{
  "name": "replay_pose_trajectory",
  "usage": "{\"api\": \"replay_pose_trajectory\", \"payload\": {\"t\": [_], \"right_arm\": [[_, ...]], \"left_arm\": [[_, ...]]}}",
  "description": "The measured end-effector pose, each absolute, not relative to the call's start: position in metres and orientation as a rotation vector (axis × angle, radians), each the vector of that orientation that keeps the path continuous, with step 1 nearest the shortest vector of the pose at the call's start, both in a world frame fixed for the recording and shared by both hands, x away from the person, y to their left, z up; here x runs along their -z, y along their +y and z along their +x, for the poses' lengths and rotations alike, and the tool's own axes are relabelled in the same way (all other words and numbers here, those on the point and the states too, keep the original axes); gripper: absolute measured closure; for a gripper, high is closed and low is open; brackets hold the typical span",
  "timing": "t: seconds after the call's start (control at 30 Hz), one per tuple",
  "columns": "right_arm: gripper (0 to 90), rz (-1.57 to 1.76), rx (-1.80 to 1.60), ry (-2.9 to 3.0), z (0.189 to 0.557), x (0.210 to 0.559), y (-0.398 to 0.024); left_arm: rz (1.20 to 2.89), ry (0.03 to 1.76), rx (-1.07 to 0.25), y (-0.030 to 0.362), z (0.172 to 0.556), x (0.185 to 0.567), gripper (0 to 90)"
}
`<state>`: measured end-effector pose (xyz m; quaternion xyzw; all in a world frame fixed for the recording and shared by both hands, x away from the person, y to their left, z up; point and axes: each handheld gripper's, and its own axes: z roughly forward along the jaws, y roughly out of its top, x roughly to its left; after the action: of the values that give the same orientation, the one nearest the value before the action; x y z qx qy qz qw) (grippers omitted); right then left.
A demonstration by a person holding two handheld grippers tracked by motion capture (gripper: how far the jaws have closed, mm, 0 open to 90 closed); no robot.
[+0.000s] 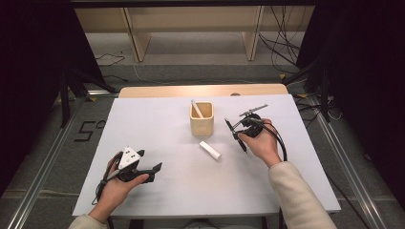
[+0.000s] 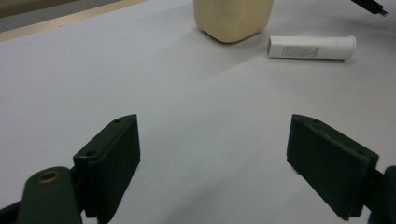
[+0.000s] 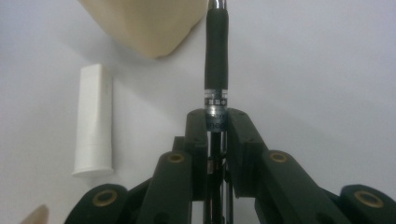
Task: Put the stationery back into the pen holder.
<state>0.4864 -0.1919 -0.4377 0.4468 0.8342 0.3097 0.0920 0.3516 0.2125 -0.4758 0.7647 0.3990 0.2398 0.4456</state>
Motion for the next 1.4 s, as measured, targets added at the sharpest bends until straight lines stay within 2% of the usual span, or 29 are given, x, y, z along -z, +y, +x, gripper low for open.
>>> {"api": "replay_pose_trajectory", "payload": {"t": [1.4], "right_arm": [[80.1,1.217,-1.313,2.166,0.478,0.416,-0.194]], "left_arm": [[1.895,0.984,-0.595,0.212,0.352,0.476,17.1]]}}
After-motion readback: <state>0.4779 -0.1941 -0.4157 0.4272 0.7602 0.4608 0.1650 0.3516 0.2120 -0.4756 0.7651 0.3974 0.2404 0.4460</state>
